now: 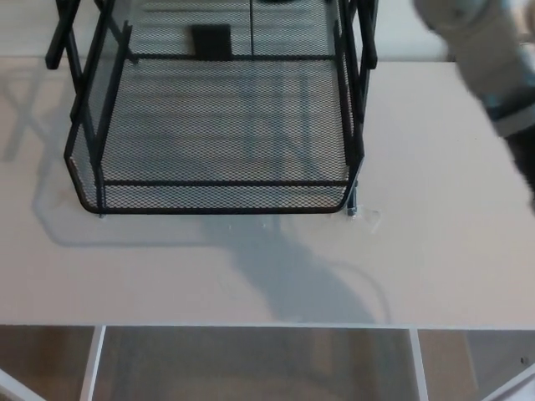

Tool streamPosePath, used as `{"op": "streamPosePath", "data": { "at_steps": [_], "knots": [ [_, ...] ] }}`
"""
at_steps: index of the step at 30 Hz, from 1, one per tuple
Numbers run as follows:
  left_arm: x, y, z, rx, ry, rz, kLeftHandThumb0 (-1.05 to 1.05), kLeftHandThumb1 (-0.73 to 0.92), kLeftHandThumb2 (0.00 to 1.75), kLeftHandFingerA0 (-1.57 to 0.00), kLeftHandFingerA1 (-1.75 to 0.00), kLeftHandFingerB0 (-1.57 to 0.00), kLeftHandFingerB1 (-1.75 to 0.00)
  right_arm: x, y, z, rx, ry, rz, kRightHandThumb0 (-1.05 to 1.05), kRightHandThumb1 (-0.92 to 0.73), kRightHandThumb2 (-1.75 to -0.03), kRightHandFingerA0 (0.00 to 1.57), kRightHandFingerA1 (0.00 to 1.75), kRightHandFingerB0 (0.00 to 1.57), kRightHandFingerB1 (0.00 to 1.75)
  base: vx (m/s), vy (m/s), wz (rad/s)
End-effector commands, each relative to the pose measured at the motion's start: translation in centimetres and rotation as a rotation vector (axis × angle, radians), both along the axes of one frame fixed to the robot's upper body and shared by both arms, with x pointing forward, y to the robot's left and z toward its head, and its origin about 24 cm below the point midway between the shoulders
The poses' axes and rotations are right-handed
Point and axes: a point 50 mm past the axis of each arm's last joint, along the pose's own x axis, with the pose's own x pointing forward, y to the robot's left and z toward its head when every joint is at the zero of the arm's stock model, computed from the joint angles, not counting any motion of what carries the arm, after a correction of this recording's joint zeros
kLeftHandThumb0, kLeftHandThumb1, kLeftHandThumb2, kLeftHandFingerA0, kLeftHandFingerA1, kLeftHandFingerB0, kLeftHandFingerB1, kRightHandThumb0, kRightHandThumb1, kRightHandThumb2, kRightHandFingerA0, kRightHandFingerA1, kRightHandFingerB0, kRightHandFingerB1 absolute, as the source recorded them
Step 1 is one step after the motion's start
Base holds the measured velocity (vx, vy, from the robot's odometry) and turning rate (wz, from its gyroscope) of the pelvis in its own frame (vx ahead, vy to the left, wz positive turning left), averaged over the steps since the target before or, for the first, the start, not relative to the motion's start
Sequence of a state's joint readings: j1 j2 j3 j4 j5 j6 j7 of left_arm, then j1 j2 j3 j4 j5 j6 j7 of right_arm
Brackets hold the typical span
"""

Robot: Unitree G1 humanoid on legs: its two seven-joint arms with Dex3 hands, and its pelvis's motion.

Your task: The robot walks towards a desk on which a file tray is kept in the middle and a cube is kept to its right. The robot lifts the cube using its right hand and places it on the file tray.

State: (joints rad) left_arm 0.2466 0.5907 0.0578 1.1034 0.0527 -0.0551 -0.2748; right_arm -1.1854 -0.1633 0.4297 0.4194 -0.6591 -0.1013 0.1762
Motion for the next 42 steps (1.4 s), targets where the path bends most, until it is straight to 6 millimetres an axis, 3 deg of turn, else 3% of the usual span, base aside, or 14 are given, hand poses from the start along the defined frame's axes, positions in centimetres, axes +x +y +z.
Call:
{"op": "streamPosePath", "data": {
  "at_steps": [1,3,4,8,10,15,19,21,22,23,24,25,27,42],
  "knots": [
    [0.1,0.1,0.3,0.027,0.005,-0.057,-0.86,0.78,0.76,-0.41,-0.85,-0.27,-0.69,1.5,3.1,-5.4,-0.232,0.285,-0.075,-0.3,-0.69,-0.65,0.74,1.56,0.83,0.68,0.0,0.0,0.0],
    [-0.5,0.1,0.1,0.017,0.008,-0.03,-0.87,0.59,1.03,-0.41,-0.79,-0.25,-0.67,1.4,3.5,-7.9,-0.296,0.301,-0.069,-0.32,-0.64,-0.61,0.76,1.64,0.82,0.82,0.0,0.0,0.0],
    [-0.6,0.2,0.2,0.018,0.008,-0.02,-0.81,0.73,0.79,-0.41,-0.85,-0.27,-0.7,1.4,3.6,-8.8,-0.328,0.317,-0.061,-0.32,-0.67,-0.62,0.71,1.61,0.77,0.8,0.0,0.0,0.0],
    [-0.8,0.2,0.3,0.007,0.009,-0.005,-0.81,0.73,0.78,-0.39,-0.84,-0.26,-0.69,1.2,3.8,-10.1,-0.419,0.433,-0.067,-0.34,-0.69,-0.63,0.67,1.51,0.77,0.74,0.0,0.0,0.0],
    [-0.6,0.1,0.3,-0.009,0.007,-0.025,-0.78,0.73,0.8,-0.41,-0.82,-0.27,-0.68,0.9,4.1,-11.5,-0.479,0.436,-0.062,-0.33,-0.67,-0.64,0.73,1.62,0.72,1.12,0.0,0.0,0.0],
    [-0.8,0.1,0.2,0.011,0.016,-0.036,-0.79,0.73,0.78,-0.45,-0.84,-0.29,-0.68,0.3,4.4,-13.2,-0.539,0.477,-0.066,-0.33,-0.68,-0.64,0.68,1.52,0.71,0.86,0.0,0.0,0.0],
    [-0.9,-0.2,0.1,0.002,0.011,-0.031,-0.77,0.72,0.78,-0.44,-0.83,-0.29,-0.67,0.3,4.0,-13.5,-0.538,0.461,-0.077,-0.32,-0.67,-0.64,0.72,1.57,0.72,0.94,0.0,0.0,0.0],
    [-1.2,-0.1,0.0,0.001,0.018,-0.021,-0.8,0.73,0.78,-0.4,-0.84,-0.3,-0.7,0.3,3.8,-13.0,-0.437,0.459,-0.073,-0.33,-0.71,-0.64,0.81,1.22,0.65,0.61,0.0,0.0,0.0],
    [-1.3,-0.1,0.0,-0.002,0.022,-0.017,-0.81,0.73,0.77,-0.38,-0.83,-0.27,-0.69,0.2,3.8,-12.9,-0.437,0.437,-0.09,-0.39,-0.73,-0.62,0.58,1.02,0.4,0.43,0.0,0.0,0.0],
    [-1.3,-0.1,0.1,-0.006,0.023,-0.011,-0.8,0.73,0.77,-0.36,-0.82,-0.25,-0.68,0.3,3.8,-12.7,-0.447,0.441,-0.114,-0.46,-0.76,-0.63,0.04,0.6,0.16,0.36,0.0,0.0,0.0],
    [-1.3,0.0,0.1,-0.01,0.02,-0.001,-0.79,0.72,0.77,-0.37,-0.81,-0.25,-0.68,0.3,3.7,-12.5,-0.452,0.444,-0.129,-0.53,-0.76,-0.61,0.0,0.0,0.03,0.3,0.0,0.0,0.0],
    [-1.2,0.0,0.0,-0.006,0.024,-0.009,-0.8,0.73,0.77,-0.4,-0.82,-0.26,-0.67,0.3,3.7,-12.1,-0.459,0.407,-0.135,-0.91,-0.52,-0.82,0.0,0.12,0.0,0.07,0.0,0.0,0.0],
    [-1.2,-0.1,0.0,0.002,0.032,-0.029,-0.8,0.73,0.77,-0.39,-0.82,-0.25,-0.68,0.3,3.7,-11.6,-0.469,0.338,-0.136,-1.02,-0.57,-0.84,0.0,0.11,0.0,0.0,0.0,0.0,0.0],
    [-1.0,-0.2,-0.2,-0.001,0.041,-0.019,-0.79,0.71,0.79,-0.44,-0.83,-0.29,-0.69,0.2,2.8,-6.3,-0.388,0.192,-0.1,-1.05,-0.6,-0.91,0.0,0.15,0.0,0.01,0.0,0.0,0.0]
  ]
}}
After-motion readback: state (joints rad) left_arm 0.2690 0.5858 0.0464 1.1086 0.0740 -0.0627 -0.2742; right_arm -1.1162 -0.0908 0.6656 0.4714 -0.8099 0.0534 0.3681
